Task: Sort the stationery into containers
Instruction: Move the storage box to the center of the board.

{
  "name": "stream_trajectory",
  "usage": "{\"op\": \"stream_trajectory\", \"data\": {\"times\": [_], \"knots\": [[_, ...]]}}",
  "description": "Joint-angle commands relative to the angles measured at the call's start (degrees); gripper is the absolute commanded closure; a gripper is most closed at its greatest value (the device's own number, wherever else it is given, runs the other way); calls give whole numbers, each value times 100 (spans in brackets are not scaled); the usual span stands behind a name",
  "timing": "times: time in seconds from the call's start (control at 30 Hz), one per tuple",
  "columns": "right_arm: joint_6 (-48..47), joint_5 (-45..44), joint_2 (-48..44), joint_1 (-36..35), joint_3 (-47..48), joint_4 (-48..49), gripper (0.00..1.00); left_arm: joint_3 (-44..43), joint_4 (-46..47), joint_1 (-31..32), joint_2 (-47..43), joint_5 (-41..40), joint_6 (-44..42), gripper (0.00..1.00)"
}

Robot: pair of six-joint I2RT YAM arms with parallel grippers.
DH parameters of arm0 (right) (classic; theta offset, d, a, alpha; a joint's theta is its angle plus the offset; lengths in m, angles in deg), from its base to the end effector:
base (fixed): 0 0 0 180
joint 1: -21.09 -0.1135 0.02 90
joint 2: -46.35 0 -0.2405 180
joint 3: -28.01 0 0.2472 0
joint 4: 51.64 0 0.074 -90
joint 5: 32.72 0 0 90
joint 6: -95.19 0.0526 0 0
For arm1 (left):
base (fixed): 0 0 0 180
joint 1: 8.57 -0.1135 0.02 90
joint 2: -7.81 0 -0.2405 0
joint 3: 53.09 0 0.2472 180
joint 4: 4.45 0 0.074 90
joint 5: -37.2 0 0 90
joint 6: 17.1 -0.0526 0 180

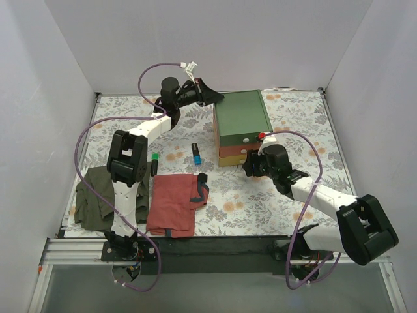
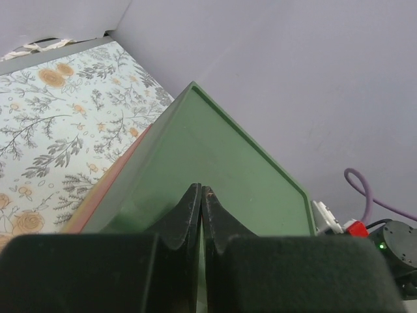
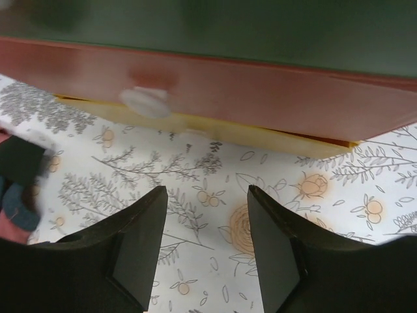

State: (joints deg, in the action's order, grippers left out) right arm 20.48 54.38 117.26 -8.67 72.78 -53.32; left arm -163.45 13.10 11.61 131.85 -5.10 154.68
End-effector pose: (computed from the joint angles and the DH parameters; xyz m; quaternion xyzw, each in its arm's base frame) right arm 0.2402 0.1343 0.1728 -0.0949 0.8509 0.1777 0.4851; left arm 0.4596 -0.2104 0.2617 -0.0660 0.6877 -0.6930 0.2062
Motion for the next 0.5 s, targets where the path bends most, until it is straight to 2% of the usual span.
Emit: {"op": "stream_trajectory", "data": {"times": [0.0,0.13,0.47], "knots": [[149,-668,273,-39,83,407,40,-195,303,64,137,204,268,100],[194,-747,449,-39,92,477,44,-186,497,73,207,213,426,100],[290,-809,906,-56,628,715,44,-151,743,82,330,169,734,100]]}}
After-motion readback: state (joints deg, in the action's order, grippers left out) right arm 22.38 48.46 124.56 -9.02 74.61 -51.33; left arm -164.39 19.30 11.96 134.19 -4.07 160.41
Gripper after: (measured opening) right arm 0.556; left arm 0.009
